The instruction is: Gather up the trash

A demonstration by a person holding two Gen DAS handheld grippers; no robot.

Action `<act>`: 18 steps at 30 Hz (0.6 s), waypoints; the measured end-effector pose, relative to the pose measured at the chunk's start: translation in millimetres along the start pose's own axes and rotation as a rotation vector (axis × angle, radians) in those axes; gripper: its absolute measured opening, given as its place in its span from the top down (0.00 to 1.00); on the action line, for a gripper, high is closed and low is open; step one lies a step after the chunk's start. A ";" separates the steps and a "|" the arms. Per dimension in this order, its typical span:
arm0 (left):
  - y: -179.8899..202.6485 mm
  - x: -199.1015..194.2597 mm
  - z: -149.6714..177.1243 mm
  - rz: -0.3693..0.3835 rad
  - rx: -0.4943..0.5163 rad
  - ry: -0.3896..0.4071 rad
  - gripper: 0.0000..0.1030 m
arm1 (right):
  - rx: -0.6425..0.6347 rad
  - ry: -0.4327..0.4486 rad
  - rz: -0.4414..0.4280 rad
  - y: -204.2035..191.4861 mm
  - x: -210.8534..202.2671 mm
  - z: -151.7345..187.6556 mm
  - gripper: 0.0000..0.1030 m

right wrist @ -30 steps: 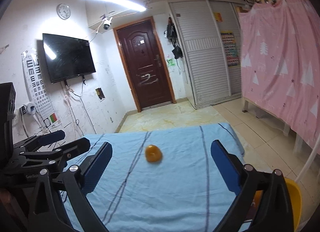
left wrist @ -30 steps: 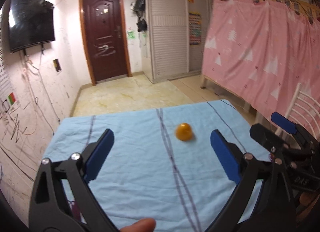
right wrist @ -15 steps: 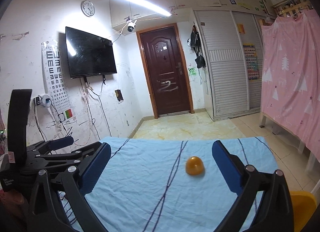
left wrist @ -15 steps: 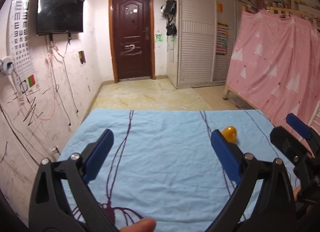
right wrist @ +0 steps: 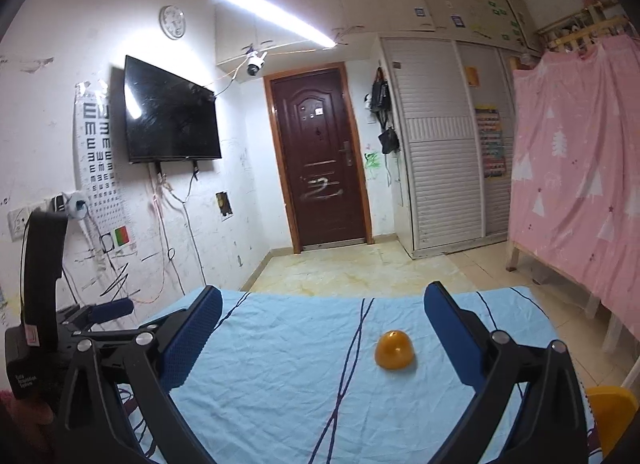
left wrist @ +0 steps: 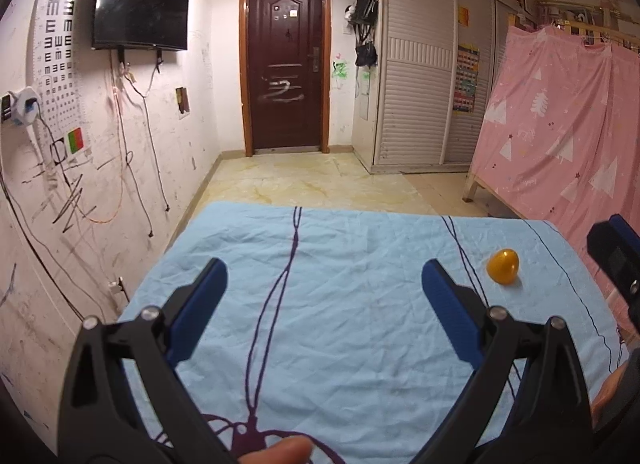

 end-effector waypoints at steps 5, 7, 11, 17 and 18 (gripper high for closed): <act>-4.5 5.7 2.6 -0.022 0.001 -0.001 0.09 | 0.006 0.001 -0.027 2.1 2.5 3.7 0.09; -6.1 8.0 4.1 -0.028 -0.001 -0.006 0.09 | -0.005 0.010 -0.055 -0.9 0.9 4.0 0.09; -10.5 10.1 5.0 -0.034 -0.011 -0.008 0.09 | -0.042 -0.003 -0.106 -12.8 2.6 5.6 0.09; -10.9 11.0 6.1 -0.037 -0.011 -0.014 0.09 | -0.080 -0.039 -0.137 -23.9 7.9 8.6 0.09; -11.6 11.4 6.4 -0.038 -0.013 -0.017 0.09 | -0.082 -0.044 -0.141 -24.4 8.5 9.3 0.09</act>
Point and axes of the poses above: each gripper's, at about its wrist camera, not at the fingertips, and x roughly the way its jaws point, y to its right, z to its underside, the point moved 3 cm from there along x, roughly the way its jaws point, and after that the axes turned 7 degrees about x, right-handed, at the moved point
